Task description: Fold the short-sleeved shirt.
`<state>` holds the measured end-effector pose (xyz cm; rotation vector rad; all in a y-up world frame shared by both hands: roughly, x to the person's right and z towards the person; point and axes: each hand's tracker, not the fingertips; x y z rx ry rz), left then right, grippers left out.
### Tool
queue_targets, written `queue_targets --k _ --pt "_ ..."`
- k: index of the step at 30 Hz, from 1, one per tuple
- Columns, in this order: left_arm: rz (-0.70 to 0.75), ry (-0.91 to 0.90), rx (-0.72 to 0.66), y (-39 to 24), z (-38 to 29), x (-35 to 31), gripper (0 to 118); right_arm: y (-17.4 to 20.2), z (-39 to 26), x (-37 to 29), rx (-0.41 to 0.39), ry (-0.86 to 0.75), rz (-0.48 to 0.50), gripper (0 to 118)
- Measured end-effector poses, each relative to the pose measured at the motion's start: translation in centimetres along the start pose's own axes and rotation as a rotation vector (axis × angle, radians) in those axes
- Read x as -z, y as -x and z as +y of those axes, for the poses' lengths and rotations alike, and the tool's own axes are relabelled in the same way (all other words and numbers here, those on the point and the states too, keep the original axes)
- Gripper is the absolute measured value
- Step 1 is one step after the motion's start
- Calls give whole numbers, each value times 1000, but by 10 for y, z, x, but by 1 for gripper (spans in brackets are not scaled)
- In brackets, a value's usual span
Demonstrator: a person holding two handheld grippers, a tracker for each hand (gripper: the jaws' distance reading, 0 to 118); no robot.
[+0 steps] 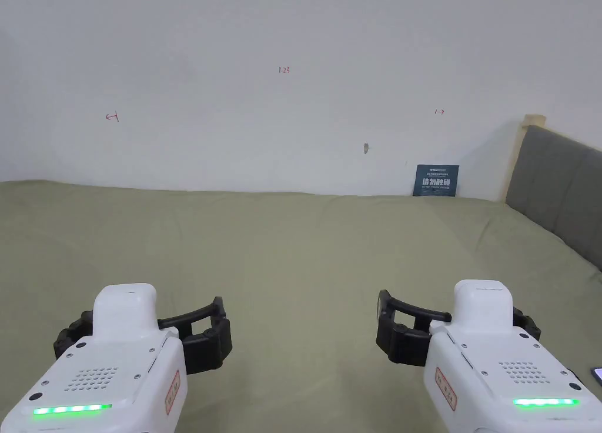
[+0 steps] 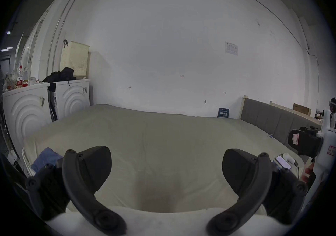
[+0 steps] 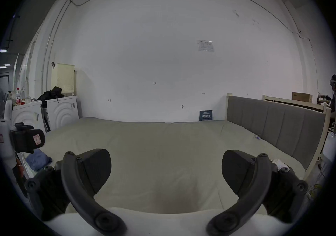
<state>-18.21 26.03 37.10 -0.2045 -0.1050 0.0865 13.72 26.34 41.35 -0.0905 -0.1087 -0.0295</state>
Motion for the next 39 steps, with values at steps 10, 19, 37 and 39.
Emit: queue_targets --k 10,19,37,39 --pt "-20 1 80 -9 3 -2 118 -4 11 3 127 15 1 118" --pt "-57 15 89 -11 10 0 118 -4 20 11 118 93 38 118" --pt "-68 34 84 -9 10 -1 118 -1 27 10 183 153 103 118" --pt "-64 34 74 -8 10 -1 118 -3 26 9 209 154 119 118"
